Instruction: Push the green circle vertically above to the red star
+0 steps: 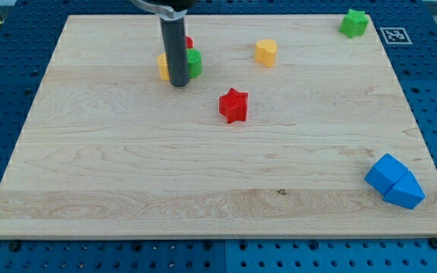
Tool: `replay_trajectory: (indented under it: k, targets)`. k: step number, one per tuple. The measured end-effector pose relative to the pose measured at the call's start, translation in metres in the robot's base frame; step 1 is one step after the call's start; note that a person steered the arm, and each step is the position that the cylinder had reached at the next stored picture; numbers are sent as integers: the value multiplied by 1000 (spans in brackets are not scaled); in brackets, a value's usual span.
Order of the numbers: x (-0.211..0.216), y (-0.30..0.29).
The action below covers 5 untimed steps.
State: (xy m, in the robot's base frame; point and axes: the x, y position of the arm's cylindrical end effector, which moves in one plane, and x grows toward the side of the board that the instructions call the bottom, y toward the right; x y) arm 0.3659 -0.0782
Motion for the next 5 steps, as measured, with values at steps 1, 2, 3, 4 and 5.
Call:
replay_trajectory:
  k: [1,2,3,4,5]
  targets:
    - [-19,-13]
    - [-27,-18]
    - [-27,-16]
    - [-31,-9]
    - [-36,-2]
